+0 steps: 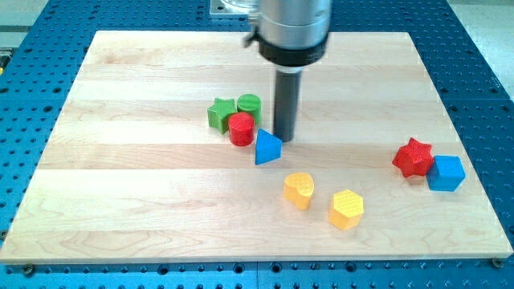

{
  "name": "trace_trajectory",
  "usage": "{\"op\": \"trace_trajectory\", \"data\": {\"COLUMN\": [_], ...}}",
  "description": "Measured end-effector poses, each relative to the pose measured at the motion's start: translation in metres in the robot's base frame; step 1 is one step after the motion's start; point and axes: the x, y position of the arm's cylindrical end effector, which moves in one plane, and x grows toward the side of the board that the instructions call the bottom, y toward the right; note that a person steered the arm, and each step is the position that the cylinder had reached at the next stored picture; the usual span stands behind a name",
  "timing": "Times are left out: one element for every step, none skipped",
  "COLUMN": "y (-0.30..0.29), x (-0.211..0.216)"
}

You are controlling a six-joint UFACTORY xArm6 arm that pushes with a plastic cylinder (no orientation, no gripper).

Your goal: Move the blue triangle into the right of the red circle

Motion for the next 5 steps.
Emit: {"op": "trace_trajectory", "data": {"y": [0.025,0.042,0.055,0.079,0.098], "x": [-0.013,-0.022,-0.024,-0.024,-0.025]}}
